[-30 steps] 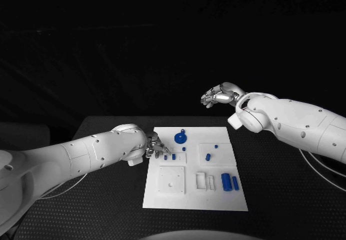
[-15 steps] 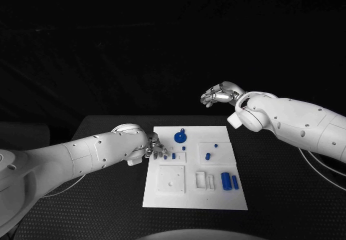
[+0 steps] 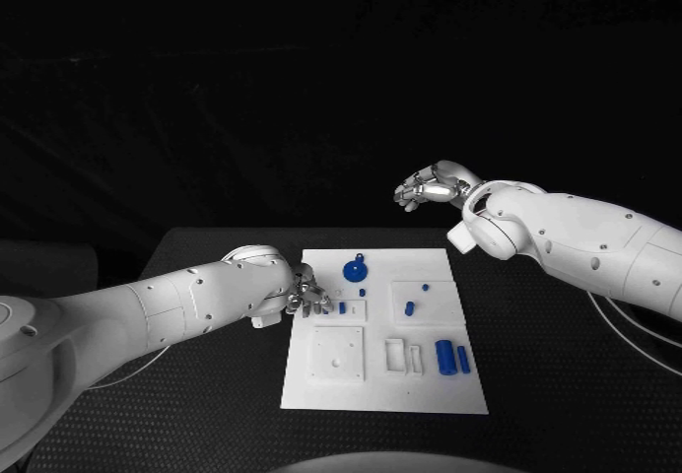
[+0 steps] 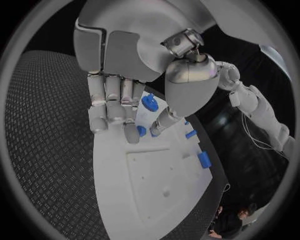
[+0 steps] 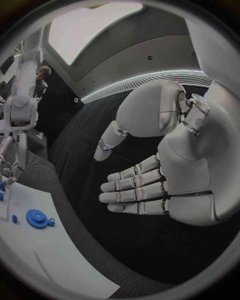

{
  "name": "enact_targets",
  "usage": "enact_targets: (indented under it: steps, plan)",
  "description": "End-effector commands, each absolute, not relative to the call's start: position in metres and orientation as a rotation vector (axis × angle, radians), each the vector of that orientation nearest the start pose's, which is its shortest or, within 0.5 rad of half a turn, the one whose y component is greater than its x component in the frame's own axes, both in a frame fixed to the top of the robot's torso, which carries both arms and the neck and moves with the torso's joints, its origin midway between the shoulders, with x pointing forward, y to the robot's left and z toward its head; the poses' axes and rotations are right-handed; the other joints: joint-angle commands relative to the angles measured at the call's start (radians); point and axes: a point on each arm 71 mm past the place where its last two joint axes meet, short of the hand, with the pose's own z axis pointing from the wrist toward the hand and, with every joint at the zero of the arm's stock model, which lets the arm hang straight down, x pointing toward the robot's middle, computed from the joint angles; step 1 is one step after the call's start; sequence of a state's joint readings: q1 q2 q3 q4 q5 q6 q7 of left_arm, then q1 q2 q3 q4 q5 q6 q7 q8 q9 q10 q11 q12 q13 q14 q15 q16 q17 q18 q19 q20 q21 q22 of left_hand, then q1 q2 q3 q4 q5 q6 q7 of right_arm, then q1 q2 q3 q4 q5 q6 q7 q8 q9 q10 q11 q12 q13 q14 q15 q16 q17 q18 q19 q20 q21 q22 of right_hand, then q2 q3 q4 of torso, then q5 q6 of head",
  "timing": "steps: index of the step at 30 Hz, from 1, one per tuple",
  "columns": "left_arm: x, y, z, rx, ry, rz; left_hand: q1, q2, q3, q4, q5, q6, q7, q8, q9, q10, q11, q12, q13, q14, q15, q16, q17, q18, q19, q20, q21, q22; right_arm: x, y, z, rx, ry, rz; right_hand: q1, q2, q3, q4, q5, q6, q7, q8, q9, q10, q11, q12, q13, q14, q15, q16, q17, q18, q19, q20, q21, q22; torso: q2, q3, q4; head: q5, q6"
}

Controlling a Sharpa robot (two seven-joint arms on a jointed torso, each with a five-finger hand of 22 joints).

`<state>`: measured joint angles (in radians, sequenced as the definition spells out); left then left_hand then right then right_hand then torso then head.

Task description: Assemble the parts on the task board

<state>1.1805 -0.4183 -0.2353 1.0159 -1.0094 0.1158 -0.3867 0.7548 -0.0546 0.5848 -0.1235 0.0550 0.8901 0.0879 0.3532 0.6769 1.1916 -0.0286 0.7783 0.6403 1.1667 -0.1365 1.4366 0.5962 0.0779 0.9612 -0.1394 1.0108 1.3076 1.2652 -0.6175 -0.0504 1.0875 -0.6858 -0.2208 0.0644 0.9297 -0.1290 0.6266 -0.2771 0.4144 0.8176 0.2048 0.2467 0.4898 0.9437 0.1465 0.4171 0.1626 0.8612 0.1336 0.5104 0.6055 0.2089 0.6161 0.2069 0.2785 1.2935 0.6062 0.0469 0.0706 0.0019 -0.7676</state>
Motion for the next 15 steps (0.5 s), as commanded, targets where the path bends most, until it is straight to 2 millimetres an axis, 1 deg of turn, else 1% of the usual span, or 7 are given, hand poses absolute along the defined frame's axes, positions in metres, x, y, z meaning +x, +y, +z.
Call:
enact_targets:
  steps: [1, 5, 6, 10, 15]
  plan:
    - [0.5144, 0.1412, -0.3190, -0.132, 2.438, -0.379, -0.004, 0.011, -0.001, -0.006, 0.000, 0.008, 0.003, -0.011, -0.014, -0.004, 0.006, 0.007, -0.002, -0.003, 0.004, 0.006, -0.001, 0.006, 0.001, -0.087, 0.003, 0.014, 0.5692, -0.2158, -0.1842, 0.545, 1.731, 0.966, 0.008, 0.001, -0.007, 0.001, 0.005, -0.008, 0.001, 0.004, -0.001, 0.007, 0.003, -0.004, -0.002, 0.000, 0.003, -0.004, -0.001, -0.010, 0.000, 0.002, -0.007, 0.001, 0.000, 0.0002, -0.0009, 0.000, 0.001]
    - [0.5145, 0.1396, -0.3188, -0.131, 2.436, -0.382, -0.003, 0.019, 0.001, -0.008, 0.000, 0.010, 0.003, -0.017, -0.020, -0.004, 0.006, 0.008, -0.002, -0.002, 0.004, 0.006, -0.001, 0.007, 0.002, -0.087, 0.004, 0.014, 0.5690, -0.2162, -0.1841, 0.545, 1.730, 0.966, 0.008, 0.001, -0.007, 0.001, 0.005, -0.009, 0.001, 0.005, -0.001, 0.007, 0.003, -0.004, -0.002, 0.000, 0.003, -0.004, -0.001, -0.010, 0.000, 0.002, -0.007, 0.001, 0.001, 0.0007, -0.0008, -0.002, 0.000]
    - [0.5149, 0.1392, -0.3189, -0.132, 2.437, -0.382, -0.001, 0.025, 0.003, -0.009, 0.000, 0.012, 0.003, -0.019, -0.022, -0.004, 0.006, 0.008, -0.003, -0.002, 0.004, 0.006, -0.001, 0.007, 0.002, -0.087, 0.004, 0.014, 0.5689, -0.2162, -0.1841, 0.545, 1.730, 0.966, 0.008, 0.001, -0.007, 0.001, 0.005, -0.008, 0.001, 0.005, -0.001, 0.007, 0.003, -0.004, -0.002, 0.000, 0.003, -0.004, -0.001, -0.010, 0.000, 0.002, -0.007, 0.001, 0.001, 0.0010, -0.0008, -0.002, 0.000]
    - [0.5163, 0.1400, -0.3193, -0.137, 2.439, -0.376, 0.002, 0.037, 0.004, -0.012, 0.000, 0.015, 0.003, -0.024, -0.027, -0.003, 0.006, 0.009, -0.004, -0.001, 0.005, 0.007, -0.002, 0.007, 0.003, -0.087, 0.004, 0.014, 0.5689, -0.2158, -0.1841, 0.545, 1.731, 0.967, 0.008, 0.001, -0.007, 0.001, 0.005, -0.008, 0.001, 0.005, -0.001, 0.007, 0.002, -0.004, -0.003, 0.000, 0.003, -0.004, -0.001, -0.010, 0.000, 0.002, -0.008, 0.002, 0.000, 0.0010, -0.0010, -0.002, 0.000]
    - [0.5158, 0.1396, -0.3202, -0.132, 2.455, -0.376, 0.019, 0.056, 0.011, -0.028, 0.001, 0.022, 0.003, -0.031, -0.034, -0.003, 0.006, 0.010, -0.005, -0.001, 0.004, 0.008, -0.002, 0.008, 0.003, -0.086, 0.006, 0.015, 0.5689, -0.2164, -0.1841, 0.545, 1.731, 0.966, 0.008, 0.002, -0.007, 0.001, 0.005, -0.008, 0.001, 0.005, -0.001, 0.007, 0.002, -0.004, -0.003, 0.000, 0.003, -0.003, -0.001, -0.010, 0.000, 0.002, -0.008, 0.002, 0.000, 0.0012, -0.0012, -0.003, -0.001]
